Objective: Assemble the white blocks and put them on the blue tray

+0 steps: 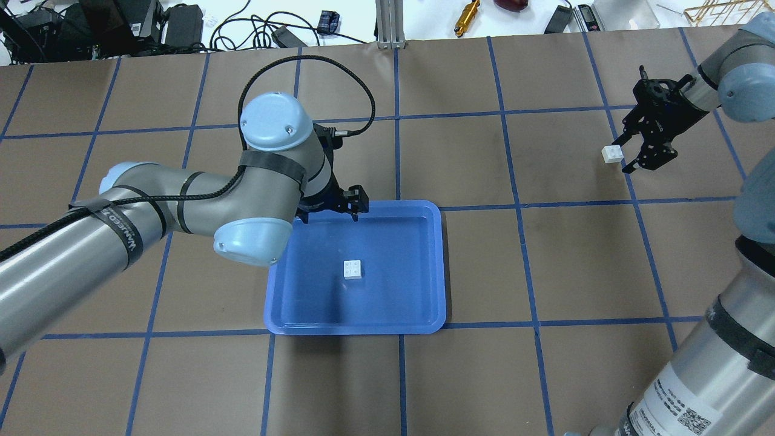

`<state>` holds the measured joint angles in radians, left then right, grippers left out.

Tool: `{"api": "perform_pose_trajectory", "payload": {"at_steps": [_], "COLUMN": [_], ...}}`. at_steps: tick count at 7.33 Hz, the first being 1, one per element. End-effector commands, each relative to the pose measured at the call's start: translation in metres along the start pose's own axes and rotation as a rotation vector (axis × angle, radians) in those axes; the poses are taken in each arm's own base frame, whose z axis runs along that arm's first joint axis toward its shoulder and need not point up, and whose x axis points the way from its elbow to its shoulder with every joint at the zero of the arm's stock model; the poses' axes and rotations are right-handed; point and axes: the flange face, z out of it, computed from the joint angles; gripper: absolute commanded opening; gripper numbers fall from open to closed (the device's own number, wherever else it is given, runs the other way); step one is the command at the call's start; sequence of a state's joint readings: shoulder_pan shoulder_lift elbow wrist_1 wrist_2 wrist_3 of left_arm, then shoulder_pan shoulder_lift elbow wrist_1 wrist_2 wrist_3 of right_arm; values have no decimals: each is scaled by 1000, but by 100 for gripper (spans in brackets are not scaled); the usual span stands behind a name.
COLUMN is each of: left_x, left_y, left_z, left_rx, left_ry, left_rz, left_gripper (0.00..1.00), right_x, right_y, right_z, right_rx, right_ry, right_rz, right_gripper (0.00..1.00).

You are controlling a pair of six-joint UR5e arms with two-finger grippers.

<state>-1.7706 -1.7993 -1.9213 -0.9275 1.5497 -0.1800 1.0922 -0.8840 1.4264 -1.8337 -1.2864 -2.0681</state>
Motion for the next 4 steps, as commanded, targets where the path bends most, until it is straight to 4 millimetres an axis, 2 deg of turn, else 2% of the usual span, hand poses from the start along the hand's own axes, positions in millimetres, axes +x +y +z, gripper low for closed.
{"api": "perform_pose_trajectory", "payload": {"at_steps": [1, 2, 3, 4], "left_x": [-56, -86, -107, -117], "left_y": [-30, -42, -50, -51], "left_z": [-63, -98, -130, -154], "left_rx": [-30, -67, -80, -82], "left_ry": [-11, -10, -8, -8], "left_rz": [33, 76, 79, 82], "left_gripper": [100, 100, 100, 100], "right_x": [0, 0, 0, 0], "right_y": [0, 0, -1, -8], "right_z": [0, -1, 0, -4], "right_rx": [0, 0, 11, 13], "right_ry": [-1, 2, 5, 0], "right_rz": [1, -5, -6, -1], "right_gripper": [24, 11, 0, 0]}}
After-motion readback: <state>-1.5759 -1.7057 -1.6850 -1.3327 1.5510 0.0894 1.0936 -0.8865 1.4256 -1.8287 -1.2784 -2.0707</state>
